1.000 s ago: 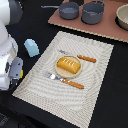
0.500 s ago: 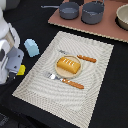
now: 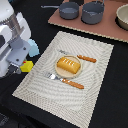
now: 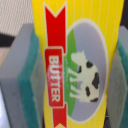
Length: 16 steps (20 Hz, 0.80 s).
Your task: Place the bread, butter, and milk from the table onto the serving area.
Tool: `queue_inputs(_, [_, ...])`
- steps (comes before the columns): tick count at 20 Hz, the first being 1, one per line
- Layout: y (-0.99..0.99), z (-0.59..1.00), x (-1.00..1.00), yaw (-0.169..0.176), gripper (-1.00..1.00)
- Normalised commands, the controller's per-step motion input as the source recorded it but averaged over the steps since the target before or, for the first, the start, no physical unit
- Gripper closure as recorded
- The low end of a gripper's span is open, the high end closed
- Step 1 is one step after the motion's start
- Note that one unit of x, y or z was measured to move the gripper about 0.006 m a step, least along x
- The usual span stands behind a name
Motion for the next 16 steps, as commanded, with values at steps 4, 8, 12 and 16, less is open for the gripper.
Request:
queue_inputs(4, [-0.16,0.33,1.00,-0.041,1.00])
queue_inputs(8, [-0.20,0.17,1.00,-0.020,1.00])
queue_inputs(12, [-0.22,0.11,1.00,-0.006,1.00])
queue_inputs(16, [-0.24,0.09,1.00,-0.013,1.00])
